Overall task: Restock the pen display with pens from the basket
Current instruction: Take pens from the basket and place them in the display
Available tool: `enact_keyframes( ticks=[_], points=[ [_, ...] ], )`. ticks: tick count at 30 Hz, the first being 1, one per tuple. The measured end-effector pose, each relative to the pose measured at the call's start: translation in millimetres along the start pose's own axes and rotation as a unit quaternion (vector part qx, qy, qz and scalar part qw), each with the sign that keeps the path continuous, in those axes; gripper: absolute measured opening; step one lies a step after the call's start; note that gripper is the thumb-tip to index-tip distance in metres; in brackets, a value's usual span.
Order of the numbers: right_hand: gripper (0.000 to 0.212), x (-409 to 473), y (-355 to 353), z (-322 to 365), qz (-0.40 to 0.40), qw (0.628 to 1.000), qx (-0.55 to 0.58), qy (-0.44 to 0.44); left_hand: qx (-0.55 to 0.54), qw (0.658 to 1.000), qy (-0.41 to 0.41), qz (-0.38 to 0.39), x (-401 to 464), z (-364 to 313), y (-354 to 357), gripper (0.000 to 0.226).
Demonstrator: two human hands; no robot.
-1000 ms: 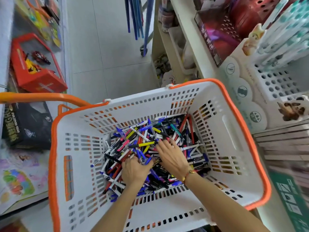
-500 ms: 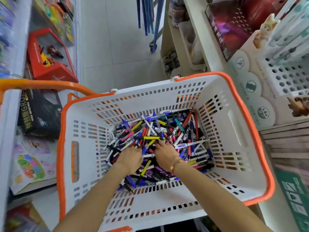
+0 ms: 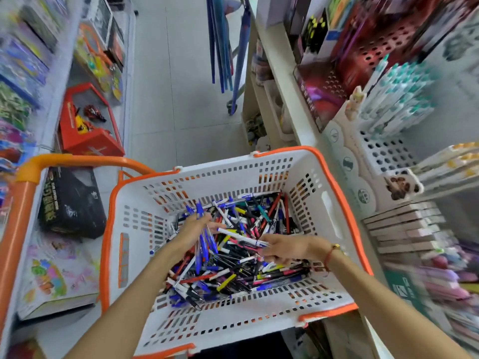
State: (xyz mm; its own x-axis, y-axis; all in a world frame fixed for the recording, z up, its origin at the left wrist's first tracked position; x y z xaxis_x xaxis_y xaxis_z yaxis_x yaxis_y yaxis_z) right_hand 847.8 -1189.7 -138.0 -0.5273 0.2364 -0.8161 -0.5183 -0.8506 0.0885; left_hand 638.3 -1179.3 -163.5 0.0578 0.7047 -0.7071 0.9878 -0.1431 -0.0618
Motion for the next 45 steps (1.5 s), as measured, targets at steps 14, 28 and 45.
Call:
enact_keyframes(
  ticks=[14, 28, 45],
  points=[
    [0.025, -65, 0, 21, -0.043, 0.914, 0.367, -0.168, -0.285, 0.938, -0.023, 0.197, -38, -49, 40, 0.044],
    [0.018, -45, 13, 24, -0.027, 0.878, 0.446, -0.17, -0.243, 0.956, -0.032, 0.163, -34, -43, 65, 0.006],
    [0.026, -73, -24, 33, 0.068, 0.993, 0.091, -0.019, 0.066, 0.915, -0.098, 0.386, -78, -51, 44, 0.034]
  ],
)
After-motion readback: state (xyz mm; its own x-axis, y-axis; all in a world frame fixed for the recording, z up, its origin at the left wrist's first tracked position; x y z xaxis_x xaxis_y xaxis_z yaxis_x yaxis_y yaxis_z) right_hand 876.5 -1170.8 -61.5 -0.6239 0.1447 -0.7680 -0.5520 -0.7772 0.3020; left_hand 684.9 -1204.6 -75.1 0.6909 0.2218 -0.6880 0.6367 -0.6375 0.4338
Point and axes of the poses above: each hand's wrist, its own x-axis towards the middle knuckle, its own y-axis out of the palm, z = x × y, the point moved 4 cm from there along x, towards the middle knuckle, and after that the axes turned 8 degrees about x, right-handed, at the moved point
